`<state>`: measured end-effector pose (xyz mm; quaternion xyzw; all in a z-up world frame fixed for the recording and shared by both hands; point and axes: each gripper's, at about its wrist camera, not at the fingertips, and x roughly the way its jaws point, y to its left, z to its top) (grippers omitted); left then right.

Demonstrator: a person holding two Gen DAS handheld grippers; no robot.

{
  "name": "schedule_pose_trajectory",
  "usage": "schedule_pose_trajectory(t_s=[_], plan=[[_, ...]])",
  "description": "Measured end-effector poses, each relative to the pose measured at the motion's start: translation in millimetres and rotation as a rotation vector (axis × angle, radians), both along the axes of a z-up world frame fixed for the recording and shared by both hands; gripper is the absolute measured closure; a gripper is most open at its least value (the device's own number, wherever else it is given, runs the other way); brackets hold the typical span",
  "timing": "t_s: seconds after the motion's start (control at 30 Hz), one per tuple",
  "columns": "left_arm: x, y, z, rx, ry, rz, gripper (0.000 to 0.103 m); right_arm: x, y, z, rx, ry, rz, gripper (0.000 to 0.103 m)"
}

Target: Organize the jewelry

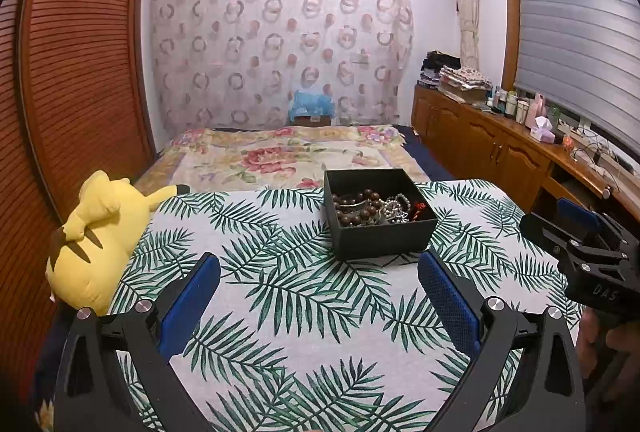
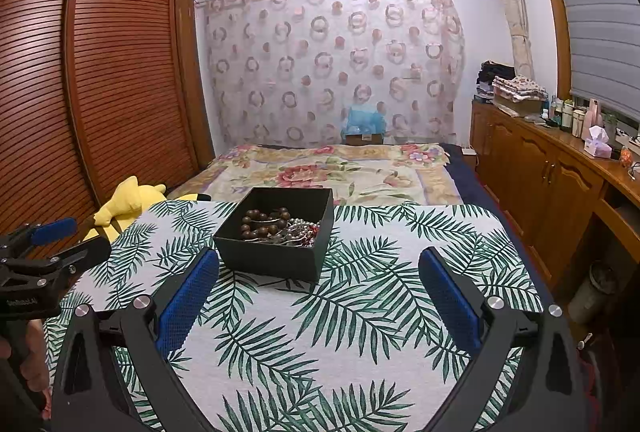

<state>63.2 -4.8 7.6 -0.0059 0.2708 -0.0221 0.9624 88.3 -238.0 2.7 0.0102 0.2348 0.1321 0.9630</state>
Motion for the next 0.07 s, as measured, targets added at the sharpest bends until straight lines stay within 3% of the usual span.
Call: schedule_pose_trajectory(t_s=[0.07], plan=[[0.0, 0.1, -0.2, 0.000, 0.002, 0.001, 0.007, -0.2, -0.1, 0.0, 0.000, -0.001, 0.000, 0.003]])
